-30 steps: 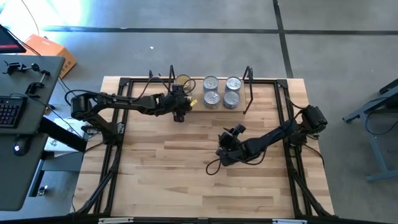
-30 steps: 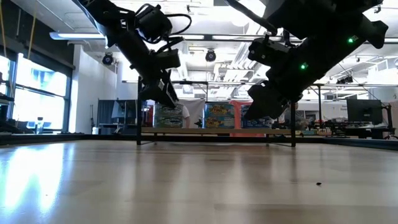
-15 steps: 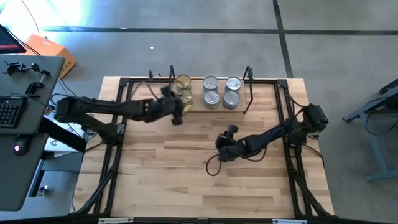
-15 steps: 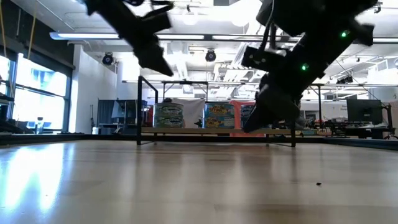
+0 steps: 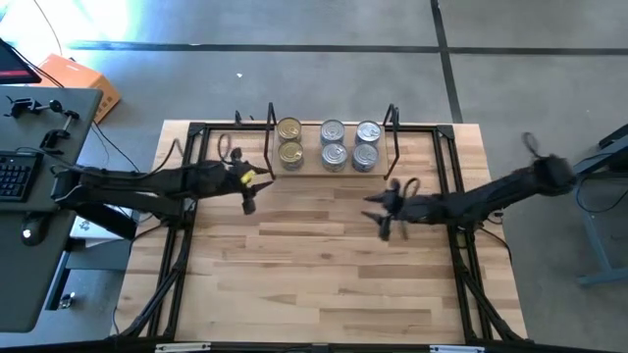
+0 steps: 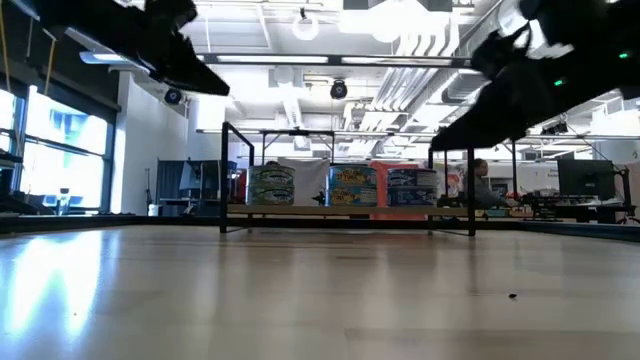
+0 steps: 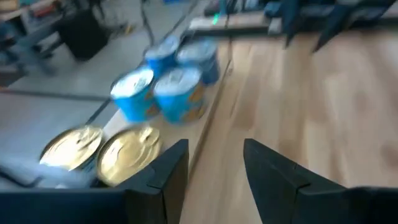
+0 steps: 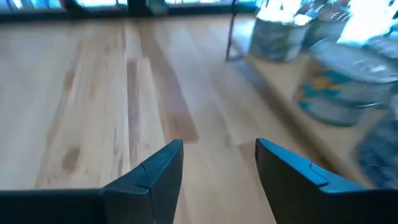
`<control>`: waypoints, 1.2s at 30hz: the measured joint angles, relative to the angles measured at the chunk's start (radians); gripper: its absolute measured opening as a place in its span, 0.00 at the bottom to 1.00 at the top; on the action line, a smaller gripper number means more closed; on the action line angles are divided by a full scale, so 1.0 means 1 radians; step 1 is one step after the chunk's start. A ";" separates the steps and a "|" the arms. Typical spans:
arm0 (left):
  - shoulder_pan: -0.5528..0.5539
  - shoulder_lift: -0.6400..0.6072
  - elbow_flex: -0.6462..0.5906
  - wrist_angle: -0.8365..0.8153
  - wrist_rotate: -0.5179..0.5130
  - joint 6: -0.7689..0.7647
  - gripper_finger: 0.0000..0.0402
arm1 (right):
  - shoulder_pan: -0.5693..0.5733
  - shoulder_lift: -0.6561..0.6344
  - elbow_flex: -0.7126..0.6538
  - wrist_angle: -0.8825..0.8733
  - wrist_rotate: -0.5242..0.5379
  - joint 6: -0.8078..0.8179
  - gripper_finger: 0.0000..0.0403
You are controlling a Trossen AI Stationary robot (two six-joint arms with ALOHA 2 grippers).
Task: Stack canned seafood by type on shelf
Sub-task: Return to Home Position
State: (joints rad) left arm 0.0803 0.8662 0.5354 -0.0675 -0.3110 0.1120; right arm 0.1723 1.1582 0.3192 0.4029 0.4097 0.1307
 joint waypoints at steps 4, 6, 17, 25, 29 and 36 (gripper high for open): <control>0.014 -0.101 -0.080 0.091 0.088 -0.034 0.34 | -0.027 -0.271 -0.091 -0.062 -0.094 0.010 0.48; 0.014 -0.139 -0.105 0.094 0.100 -0.053 0.34 | -0.048 -0.391 -0.116 -0.122 -0.177 0.031 0.47; 0.018 -0.231 -0.148 0.082 0.113 -0.085 0.34 | -0.131 -0.813 -0.153 -0.397 -0.375 -0.074 0.20; 0.017 -0.234 -0.180 0.108 0.153 -0.143 0.34 | -0.170 -0.939 -0.284 -0.261 -0.522 -0.052 0.05; 0.007 -0.235 -0.293 0.290 0.175 -0.199 0.34 | -0.173 -0.972 -0.309 -0.290 -0.525 -0.060 0.01; -0.011 -0.294 -0.394 0.376 0.161 -0.206 0.34 | -0.173 -0.989 -0.309 -0.313 -0.528 -0.079 0.00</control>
State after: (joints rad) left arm 0.0696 0.5724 0.1417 0.3085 -0.1503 -0.0940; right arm -0.0006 0.1692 0.0101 0.0903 -0.1181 0.0517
